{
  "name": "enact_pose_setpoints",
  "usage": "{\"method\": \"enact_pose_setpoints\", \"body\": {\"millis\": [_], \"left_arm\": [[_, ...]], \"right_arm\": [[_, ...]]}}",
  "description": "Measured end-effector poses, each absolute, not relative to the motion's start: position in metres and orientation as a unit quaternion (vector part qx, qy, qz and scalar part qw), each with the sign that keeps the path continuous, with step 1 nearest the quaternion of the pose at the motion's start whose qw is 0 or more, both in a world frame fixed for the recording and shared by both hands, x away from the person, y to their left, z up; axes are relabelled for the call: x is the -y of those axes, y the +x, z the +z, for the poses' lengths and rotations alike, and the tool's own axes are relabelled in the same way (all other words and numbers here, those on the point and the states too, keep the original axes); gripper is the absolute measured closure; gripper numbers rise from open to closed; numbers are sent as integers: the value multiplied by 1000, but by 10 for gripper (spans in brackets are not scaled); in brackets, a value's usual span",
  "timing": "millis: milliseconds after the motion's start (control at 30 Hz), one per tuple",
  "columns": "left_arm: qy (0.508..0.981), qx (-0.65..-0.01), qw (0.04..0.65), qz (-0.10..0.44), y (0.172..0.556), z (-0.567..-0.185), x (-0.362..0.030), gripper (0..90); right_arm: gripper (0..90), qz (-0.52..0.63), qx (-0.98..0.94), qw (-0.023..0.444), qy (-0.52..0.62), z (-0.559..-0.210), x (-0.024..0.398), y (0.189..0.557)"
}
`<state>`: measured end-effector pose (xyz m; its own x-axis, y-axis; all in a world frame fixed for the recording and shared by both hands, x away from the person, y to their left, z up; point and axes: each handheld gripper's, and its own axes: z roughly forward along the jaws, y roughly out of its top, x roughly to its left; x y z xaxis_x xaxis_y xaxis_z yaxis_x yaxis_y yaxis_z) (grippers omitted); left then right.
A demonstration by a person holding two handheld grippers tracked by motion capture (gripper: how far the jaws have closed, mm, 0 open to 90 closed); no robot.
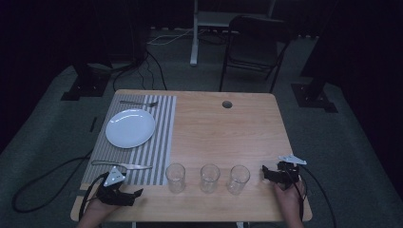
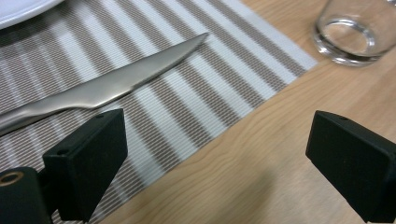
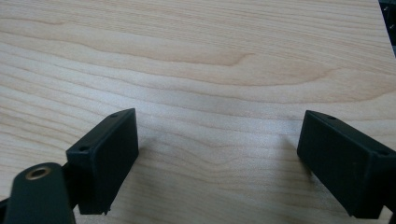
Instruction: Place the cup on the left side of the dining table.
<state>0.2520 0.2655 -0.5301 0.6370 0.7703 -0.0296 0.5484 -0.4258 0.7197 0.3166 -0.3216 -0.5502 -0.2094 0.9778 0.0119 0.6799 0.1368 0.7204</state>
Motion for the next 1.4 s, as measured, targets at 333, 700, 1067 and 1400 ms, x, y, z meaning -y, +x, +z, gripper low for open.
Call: {"method": "enact_pose_setpoints", "body": {"millis": [333, 700, 1067, 1400], "left_arm": [[843, -366, 370, 137, 253, -527, -240, 59], [852, -334, 387, 115, 255, -526, -216, 59], [860, -303, 397, 104, 256, -526, -190, 60], [856, -297, 411, 98, 261, -523, -172, 60]], "right_arm": [[123, 308, -714, 242, 581, -550, 322, 316], [123, 308, -713, 242, 581, -550, 322, 316], [123, 308, -713, 242, 581, -550, 322, 316], [123, 308, -713, 242, 581, -550, 322, 316]]}}
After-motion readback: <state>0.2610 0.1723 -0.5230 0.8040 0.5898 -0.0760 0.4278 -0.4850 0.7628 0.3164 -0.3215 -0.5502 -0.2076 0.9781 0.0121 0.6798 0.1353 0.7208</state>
